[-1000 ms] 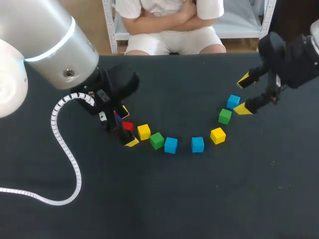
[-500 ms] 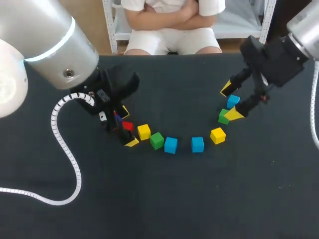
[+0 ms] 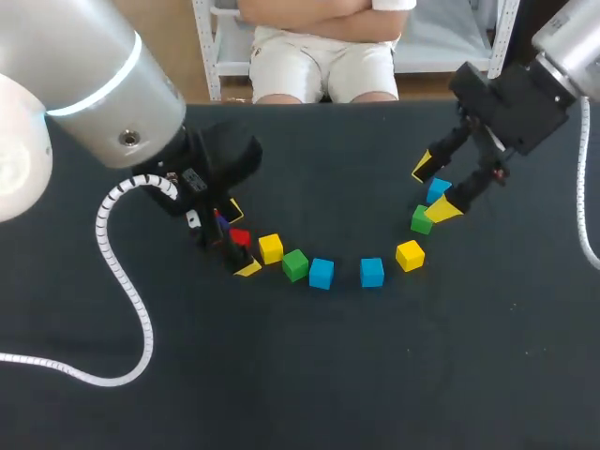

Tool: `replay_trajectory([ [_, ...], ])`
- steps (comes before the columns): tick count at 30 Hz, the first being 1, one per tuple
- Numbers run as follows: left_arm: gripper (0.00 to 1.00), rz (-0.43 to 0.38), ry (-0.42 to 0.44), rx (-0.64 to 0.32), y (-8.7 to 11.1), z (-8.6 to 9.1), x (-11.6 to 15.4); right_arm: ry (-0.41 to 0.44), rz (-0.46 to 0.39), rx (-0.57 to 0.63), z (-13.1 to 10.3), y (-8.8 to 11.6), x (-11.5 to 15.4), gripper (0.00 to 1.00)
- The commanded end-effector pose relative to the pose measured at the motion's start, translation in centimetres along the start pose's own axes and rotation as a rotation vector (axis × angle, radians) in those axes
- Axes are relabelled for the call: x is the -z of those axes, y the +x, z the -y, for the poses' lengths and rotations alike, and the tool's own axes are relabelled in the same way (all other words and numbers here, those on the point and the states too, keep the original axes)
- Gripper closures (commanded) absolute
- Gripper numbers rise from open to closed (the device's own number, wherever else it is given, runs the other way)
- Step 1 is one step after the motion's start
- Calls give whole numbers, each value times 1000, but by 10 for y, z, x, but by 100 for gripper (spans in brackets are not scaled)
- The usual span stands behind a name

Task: Place the blue cubes, place green cubes on the blue cubes, place the yellow cubes on the green cubes, then place the red cubes on the yellow cubes, and place purple cube on the red cubes.

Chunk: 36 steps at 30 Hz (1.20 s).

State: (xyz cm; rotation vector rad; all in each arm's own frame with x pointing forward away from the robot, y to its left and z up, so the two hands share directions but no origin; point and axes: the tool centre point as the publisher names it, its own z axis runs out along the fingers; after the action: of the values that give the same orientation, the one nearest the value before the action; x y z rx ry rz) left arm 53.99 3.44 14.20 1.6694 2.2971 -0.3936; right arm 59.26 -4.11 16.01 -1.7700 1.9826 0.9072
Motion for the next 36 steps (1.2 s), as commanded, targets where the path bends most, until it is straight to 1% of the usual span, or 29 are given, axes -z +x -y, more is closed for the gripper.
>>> replay_trajectory([
  [1,0,-3,2,-1,0,-1,0,-3,1,1,1,0,0,0],
  [11,0,-3,2,-1,0,-1,0,-3,1,1,1,0,0,0],
  [13,0,-3,2,-1,0,-1,0,8,-52,20,-4,1,-3,0],
  [14,0,-3,2,-1,0,-1,0,28,-94,29,-8,1,-3,0],
  [15,0,-3,2,-1,0,-1,0,41,-114,40,-10,1,-3,0],
  [21,0,-3,2,-1,0,-1,0,88,-220,117,-27,-5,-6,0],
  [24,0,-3,2,-1,0,-1,0,97,-269,126,-33,-5,-12,0],
  [27,0,-3,2,-1,0,-1,0,94,-322,115,-38,1,-21,0],
  [29,0,-3,2,-1,0,-1,0,88,-341,110,-40,5,-27,0],
  [36,0,-3,2,-1,0,-1,0,69,-346,108,-44,11,-36,0],
])
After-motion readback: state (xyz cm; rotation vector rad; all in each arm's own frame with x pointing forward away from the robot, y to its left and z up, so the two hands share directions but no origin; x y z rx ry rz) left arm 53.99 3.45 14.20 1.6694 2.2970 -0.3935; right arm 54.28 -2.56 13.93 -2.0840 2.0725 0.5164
